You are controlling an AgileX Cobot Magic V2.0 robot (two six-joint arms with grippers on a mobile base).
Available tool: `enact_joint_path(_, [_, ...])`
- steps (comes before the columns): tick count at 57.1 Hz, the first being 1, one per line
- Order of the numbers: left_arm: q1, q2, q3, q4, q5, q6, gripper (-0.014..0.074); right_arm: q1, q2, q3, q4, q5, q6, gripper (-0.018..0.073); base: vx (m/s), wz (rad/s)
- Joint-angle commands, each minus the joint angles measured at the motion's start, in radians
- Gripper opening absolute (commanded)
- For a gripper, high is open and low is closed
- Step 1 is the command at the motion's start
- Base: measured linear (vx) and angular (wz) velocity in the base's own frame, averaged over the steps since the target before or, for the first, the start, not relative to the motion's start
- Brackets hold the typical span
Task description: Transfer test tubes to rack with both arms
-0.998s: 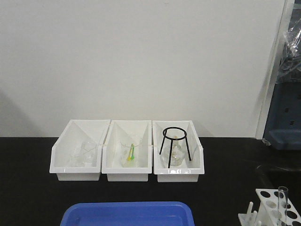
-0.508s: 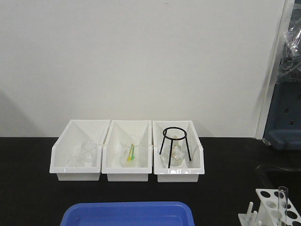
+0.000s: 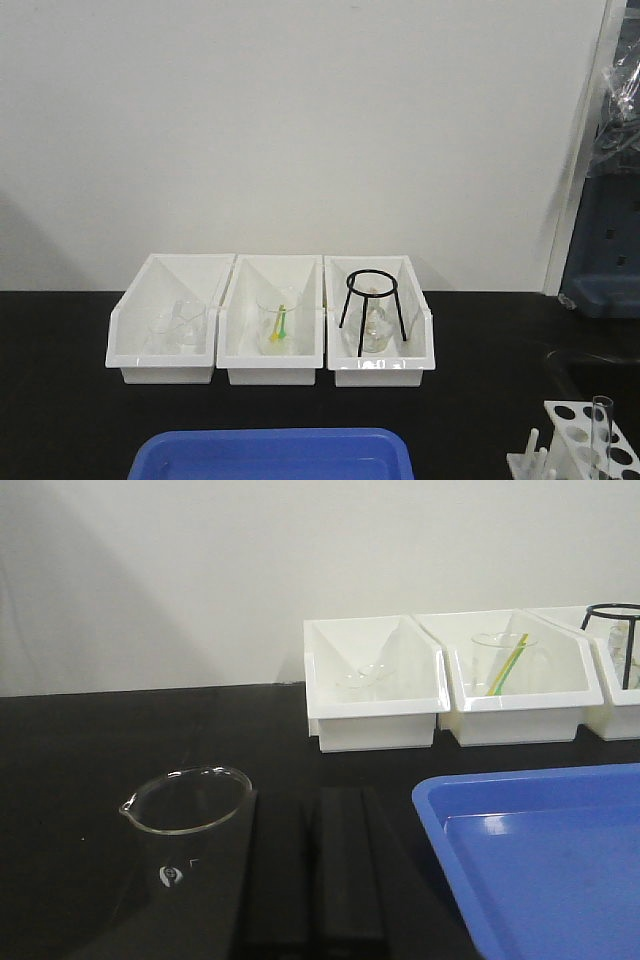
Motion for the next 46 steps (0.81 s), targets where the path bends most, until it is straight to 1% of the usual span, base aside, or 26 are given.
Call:
enact_joint_path(1, [0.002, 0.002, -0.026, -0.011, -0.078, 0.002, -0.0006, 0.002, -0.009, 0.012, -0.011, -0.059, 0.0, -0.0012, 0.0, 0.0])
enact_joint_path(46, [0.002, 0.002, -0.026, -0.011, -0.078, 0.002, -0.0006, 0.002, -0.009, 0.012, -0.012, -0.059, 0.0, -0.0012, 0.0, 0.0])
